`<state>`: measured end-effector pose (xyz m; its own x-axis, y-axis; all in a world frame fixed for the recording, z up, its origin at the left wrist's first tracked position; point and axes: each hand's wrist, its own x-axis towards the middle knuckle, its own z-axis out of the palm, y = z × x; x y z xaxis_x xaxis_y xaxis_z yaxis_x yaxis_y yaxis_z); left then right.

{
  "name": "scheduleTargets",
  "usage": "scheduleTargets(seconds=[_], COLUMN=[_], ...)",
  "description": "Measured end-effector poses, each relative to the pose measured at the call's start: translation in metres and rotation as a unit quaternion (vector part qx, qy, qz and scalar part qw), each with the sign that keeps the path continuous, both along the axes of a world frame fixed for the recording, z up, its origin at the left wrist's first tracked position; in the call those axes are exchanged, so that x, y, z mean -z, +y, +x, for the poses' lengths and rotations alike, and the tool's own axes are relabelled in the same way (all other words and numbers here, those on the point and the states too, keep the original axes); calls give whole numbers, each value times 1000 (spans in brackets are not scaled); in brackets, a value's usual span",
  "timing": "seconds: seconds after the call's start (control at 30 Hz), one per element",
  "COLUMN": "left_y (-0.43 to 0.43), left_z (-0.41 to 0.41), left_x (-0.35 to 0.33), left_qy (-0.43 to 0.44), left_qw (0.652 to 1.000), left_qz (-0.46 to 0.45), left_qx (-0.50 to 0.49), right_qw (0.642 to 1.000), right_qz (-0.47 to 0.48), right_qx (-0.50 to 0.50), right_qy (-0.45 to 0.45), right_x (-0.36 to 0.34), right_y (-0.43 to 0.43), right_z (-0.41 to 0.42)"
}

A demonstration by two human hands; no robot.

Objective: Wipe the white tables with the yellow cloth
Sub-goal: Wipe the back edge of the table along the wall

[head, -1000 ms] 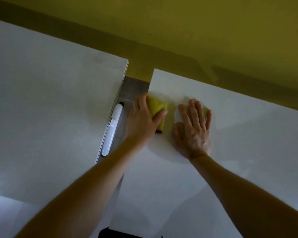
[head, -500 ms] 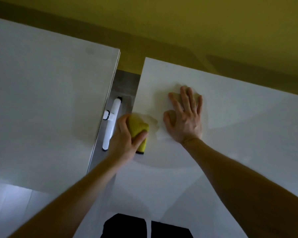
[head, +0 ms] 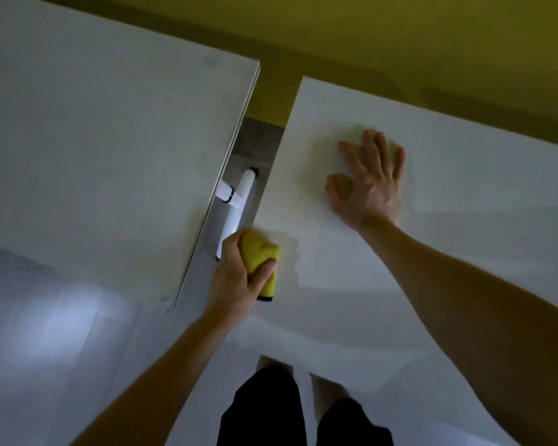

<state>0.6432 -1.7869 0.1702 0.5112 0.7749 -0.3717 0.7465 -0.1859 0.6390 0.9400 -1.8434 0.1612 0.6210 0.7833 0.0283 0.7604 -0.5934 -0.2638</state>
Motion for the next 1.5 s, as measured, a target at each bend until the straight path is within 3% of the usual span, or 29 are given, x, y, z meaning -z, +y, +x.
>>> scheduleTargets(seconds=[0.13, 0.43, 0.53, 0.77, 0.87, 1.1, 1.2, 1.37, 1.5], left_y=[-7, 93, 72, -54, -39, 56, 39, -41, -47], left_z=[-29, 149, 112, -92, -74, 106, 74, -55, -76], left_x=[-6, 8, 9, -6, -5, 8, 8, -4, -9], left_qy=[35, -47, -50, 20, 46, -17, -35, 26, 65], left_qw=[998, 998, 998, 998, 998, 999, 998, 999, 996], left_qz=[-38, 21, 38, -50, -48, 42, 44, -22, -45], left_qx=[23, 20, 8, -30, -17, 2, -20, -40, -37], right_qw=[1000, 994, 995, 995, 996, 996, 996, 996, 995], right_qz=[-6, -17, -13, -48, -37, -7, -8, -38, -49], right_qx=[-8, -107, -96, -84, -83, -86, -85, -79, -81], right_qy=[21, -18, -18, 1, -2, -31, -24, -4, 3], right_x=[-6, 12, 7, -2, 0, 10, 8, -4, -5], right_y=[-6, -91, -87, -86, -86, -89, -87, -86, -86], right_z=[-5, -98, -100, -104, -103, -101, -103, -103, -103])
